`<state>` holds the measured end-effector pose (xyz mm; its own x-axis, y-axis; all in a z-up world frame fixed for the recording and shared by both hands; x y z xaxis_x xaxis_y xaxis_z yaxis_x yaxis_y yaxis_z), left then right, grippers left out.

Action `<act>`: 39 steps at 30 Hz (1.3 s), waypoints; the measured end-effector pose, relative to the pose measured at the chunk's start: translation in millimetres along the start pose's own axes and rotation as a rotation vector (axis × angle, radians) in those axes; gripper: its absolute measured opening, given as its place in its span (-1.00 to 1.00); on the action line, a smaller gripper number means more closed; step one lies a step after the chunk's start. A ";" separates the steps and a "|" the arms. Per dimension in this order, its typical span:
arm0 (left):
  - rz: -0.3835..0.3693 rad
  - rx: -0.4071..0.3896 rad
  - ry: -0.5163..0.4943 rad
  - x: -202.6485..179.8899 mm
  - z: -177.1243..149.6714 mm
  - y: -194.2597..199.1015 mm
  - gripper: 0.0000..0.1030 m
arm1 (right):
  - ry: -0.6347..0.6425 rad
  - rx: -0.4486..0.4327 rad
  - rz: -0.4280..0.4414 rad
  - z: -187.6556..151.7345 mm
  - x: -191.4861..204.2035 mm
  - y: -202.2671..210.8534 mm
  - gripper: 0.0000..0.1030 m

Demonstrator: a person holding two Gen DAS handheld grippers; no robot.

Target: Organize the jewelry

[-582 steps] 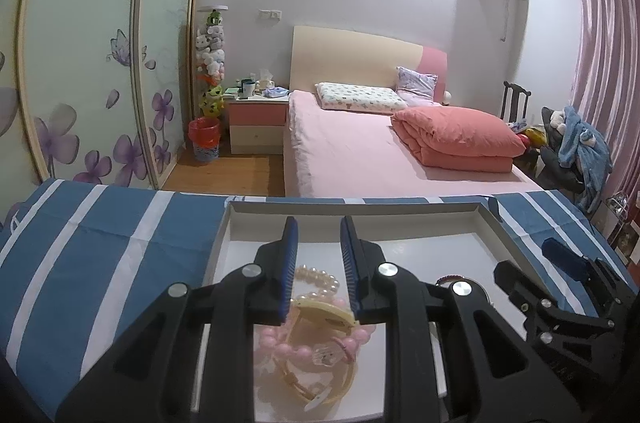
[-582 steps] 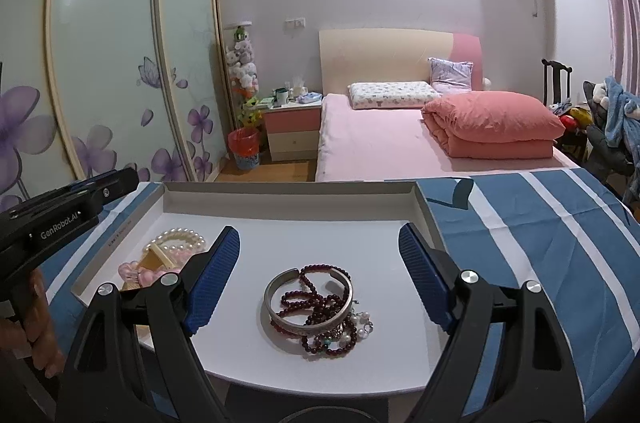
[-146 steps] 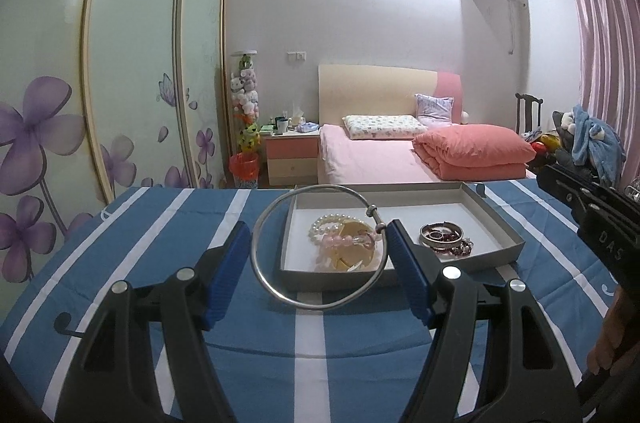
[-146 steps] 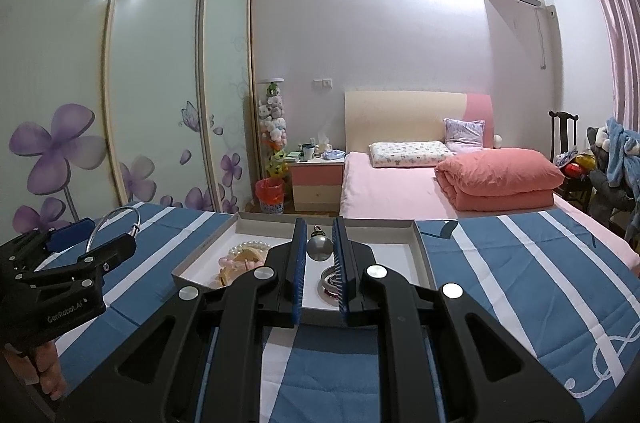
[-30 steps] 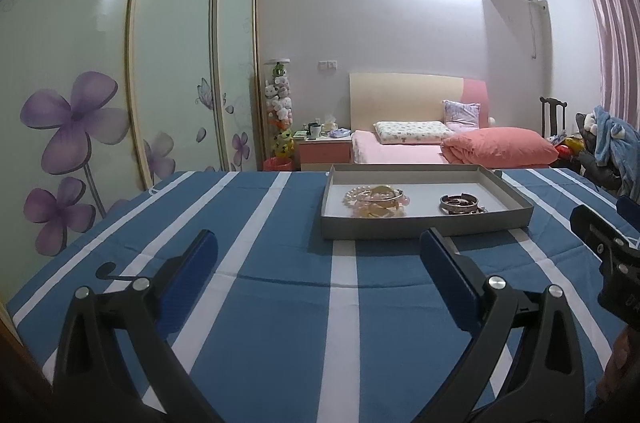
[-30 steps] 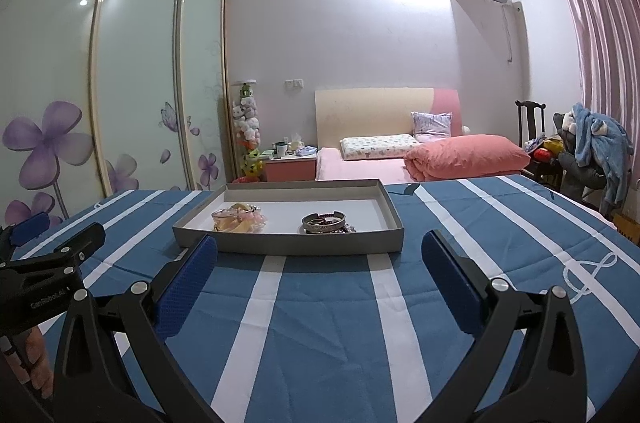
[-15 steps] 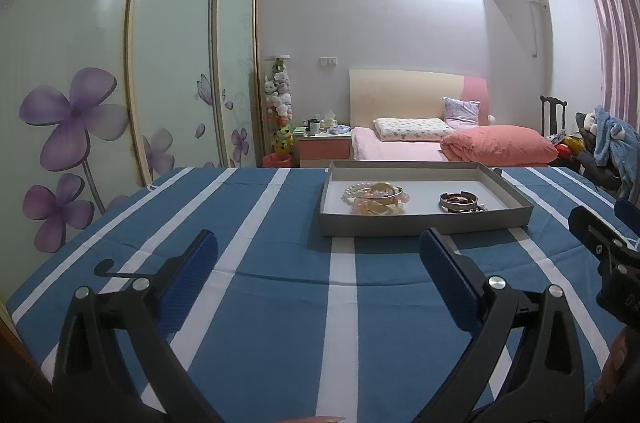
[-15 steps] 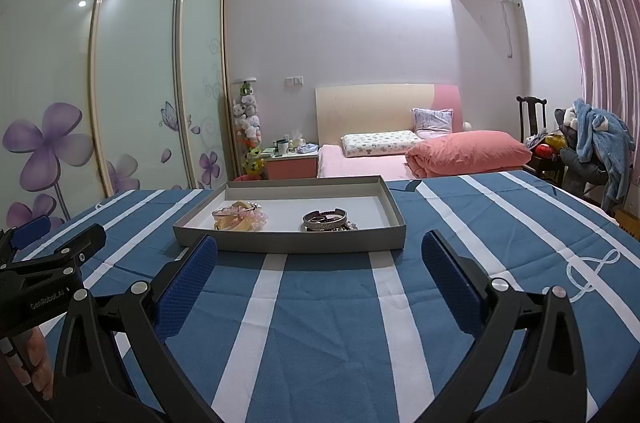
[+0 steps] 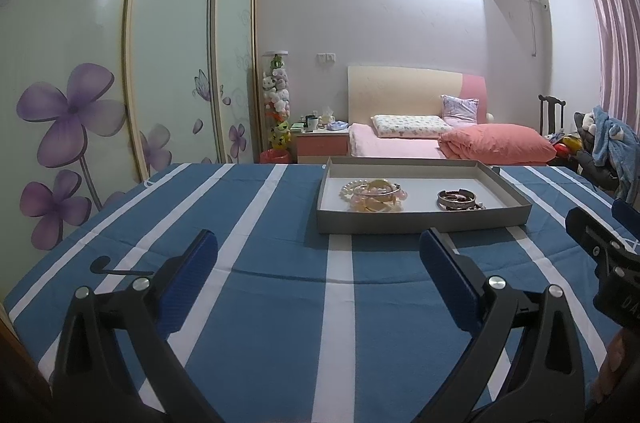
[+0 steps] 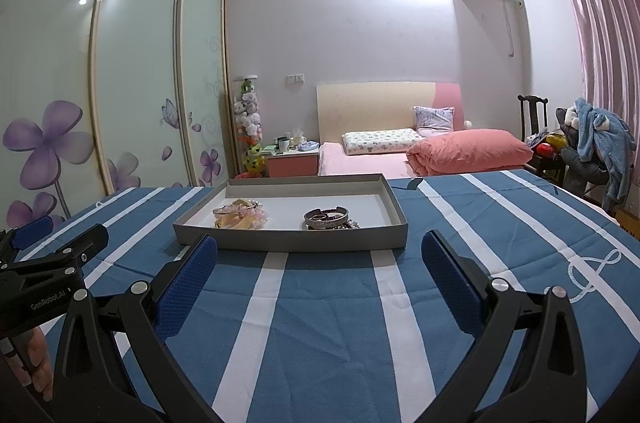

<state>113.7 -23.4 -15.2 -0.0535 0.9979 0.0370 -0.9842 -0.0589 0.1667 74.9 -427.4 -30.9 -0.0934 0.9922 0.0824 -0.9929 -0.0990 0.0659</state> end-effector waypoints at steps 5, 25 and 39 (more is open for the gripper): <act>0.000 0.000 0.000 0.1 0.2 0.0 0.91 | 0.001 0.002 0.001 -0.4 0.5 -0.3 0.97; -0.006 0.007 -0.002 -3.6 -2.5 -0.4 0.91 | 0.001 0.004 0.001 -0.2 0.8 -0.3 0.97; -0.011 0.004 0.003 -4.5 -2.5 1.3 0.91 | 0.001 0.005 0.001 0.7 0.6 -0.5 0.97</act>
<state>112.2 -27.9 -17.6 -0.0429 0.9986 0.0319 -0.9840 -0.0478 0.1715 75.4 -426.8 -30.2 -0.0942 0.9922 0.0819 -0.9925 -0.1001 0.0704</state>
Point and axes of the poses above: each gripper's, at about its wrist camera, not at the fingertips, and y roughly against the way its jaws point, x to its left, z to its top, the point moved 3 cm from there along -y, roughly the way its jaws point, and after that the axes turned 10 degrees about -x, right-handed, at the moved point
